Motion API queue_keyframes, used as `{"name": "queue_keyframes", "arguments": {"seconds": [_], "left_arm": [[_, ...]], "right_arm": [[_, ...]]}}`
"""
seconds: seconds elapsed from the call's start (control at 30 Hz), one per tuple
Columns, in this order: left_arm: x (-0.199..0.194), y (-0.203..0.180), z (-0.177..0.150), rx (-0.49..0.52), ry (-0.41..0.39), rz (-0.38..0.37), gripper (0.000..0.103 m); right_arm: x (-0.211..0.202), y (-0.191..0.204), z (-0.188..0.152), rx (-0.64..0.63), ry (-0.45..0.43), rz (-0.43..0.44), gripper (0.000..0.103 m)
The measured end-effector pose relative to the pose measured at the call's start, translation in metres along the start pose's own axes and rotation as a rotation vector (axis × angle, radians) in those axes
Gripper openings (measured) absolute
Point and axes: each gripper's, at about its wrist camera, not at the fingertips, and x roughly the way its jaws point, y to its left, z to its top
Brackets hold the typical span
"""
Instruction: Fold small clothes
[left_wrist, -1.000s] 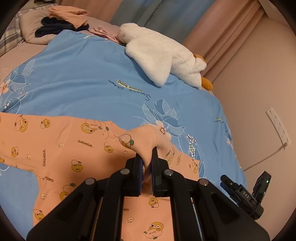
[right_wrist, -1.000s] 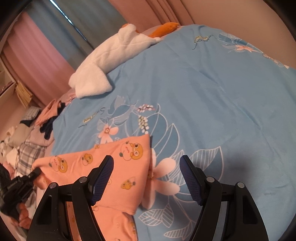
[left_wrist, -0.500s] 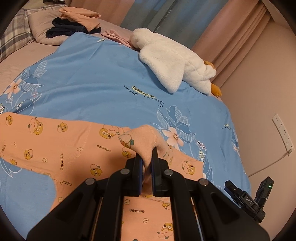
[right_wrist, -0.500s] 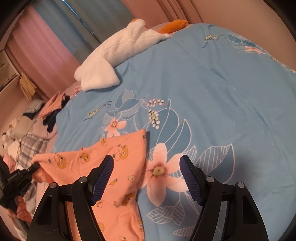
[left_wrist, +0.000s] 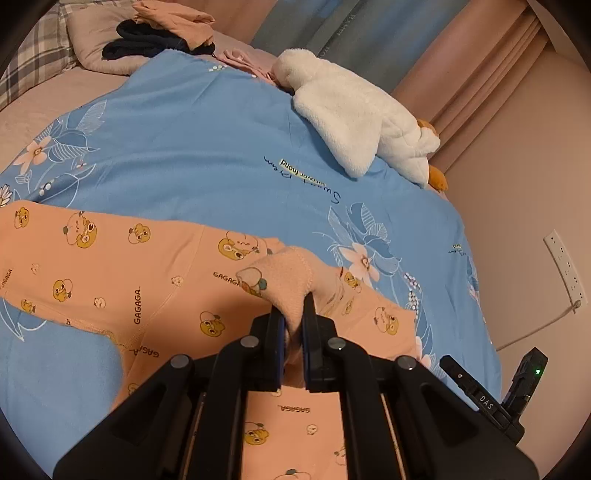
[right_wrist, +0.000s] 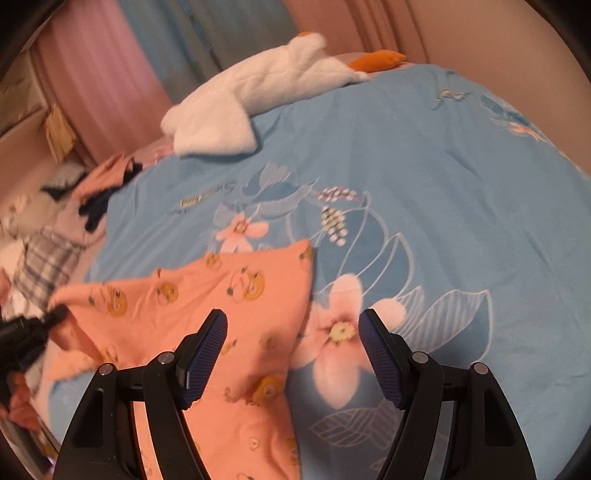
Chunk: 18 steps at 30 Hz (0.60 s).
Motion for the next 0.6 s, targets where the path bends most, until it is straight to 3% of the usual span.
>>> {"name": "queue_keyframes", "arguments": {"seconds": [0.3,0.47,0.6], "left_arm": [[0.01,0.017,0.006,-0.01,0.031,-0.045,0.006],[0.011,0.024,0.008,0.019,0.027,-0.023,0.006],[0.012,0.035,0.009,-0.001,0.046,-0.044,0.006]], "right_arm": [[0.018,0.028,-0.008,-0.003,0.041,0.01,0.074],[0.028,0.035,-0.01,0.0,0.059,0.013,0.074],[0.032,0.041,-0.012,-0.016,0.051,-0.029,0.074]]}}
